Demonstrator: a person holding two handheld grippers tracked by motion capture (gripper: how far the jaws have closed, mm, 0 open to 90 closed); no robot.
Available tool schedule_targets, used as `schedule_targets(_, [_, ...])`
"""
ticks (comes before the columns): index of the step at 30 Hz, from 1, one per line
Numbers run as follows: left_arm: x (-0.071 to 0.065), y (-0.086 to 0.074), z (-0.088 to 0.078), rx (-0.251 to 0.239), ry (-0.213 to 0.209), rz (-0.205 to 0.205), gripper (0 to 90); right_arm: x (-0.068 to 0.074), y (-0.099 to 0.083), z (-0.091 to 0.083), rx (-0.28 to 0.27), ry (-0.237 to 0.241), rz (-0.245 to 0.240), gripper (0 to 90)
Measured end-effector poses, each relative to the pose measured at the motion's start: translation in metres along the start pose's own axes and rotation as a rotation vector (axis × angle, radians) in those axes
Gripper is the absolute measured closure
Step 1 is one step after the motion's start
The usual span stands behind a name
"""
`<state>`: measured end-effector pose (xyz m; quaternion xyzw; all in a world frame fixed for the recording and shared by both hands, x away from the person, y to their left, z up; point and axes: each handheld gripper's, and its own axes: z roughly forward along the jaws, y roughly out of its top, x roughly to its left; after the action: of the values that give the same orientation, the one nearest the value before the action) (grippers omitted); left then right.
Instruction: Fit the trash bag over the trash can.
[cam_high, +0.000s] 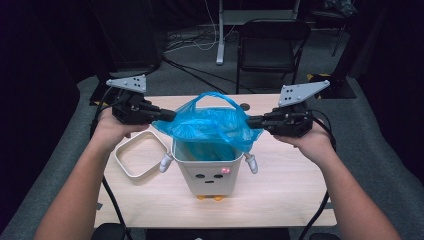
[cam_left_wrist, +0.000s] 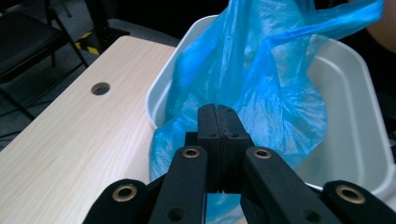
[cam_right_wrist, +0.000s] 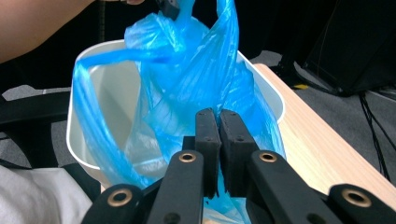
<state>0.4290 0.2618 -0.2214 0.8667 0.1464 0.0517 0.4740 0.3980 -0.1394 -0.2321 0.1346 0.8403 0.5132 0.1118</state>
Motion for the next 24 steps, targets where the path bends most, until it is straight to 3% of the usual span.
schedule_targets(3, [-0.015,0.005,-0.004,0.006,-0.018,0.042,89.0,0.008,0.007,-0.005,-0.033,0.021,-0.019,88.2])
schedule_targets(7, [-0.025,0.01,-0.007,-0.002,-0.033,0.07,88.0,0.019,0.015,-0.007,-0.048,0.043,-0.049,88.4])
schedule_targets(11, [-0.029,0.013,-0.009,-0.014,-0.017,0.069,74.3,0.028,0.024,-0.01,-0.059,0.047,-0.081,88.7])
schedule_targets(14, [-0.029,0.015,-0.008,-0.007,-0.024,0.07,72.5,0.033,0.03,-0.011,-0.065,0.042,-0.105,88.8])
schedule_targets(18, [-0.028,0.018,-0.007,-0.003,-0.022,0.087,83.7,0.029,0.034,-0.01,-0.061,0.027,-0.099,88.9])
schedule_targets(23, [-0.021,0.025,-0.008,0.009,0.031,0.086,89.5,0.016,0.035,-0.005,-0.04,-0.018,-0.085,89.0])
schedule_targets(24, [-0.015,0.025,-0.009,0.009,0.052,0.067,89.6,0.014,0.035,-0.005,-0.037,-0.027,-0.084,89.0])
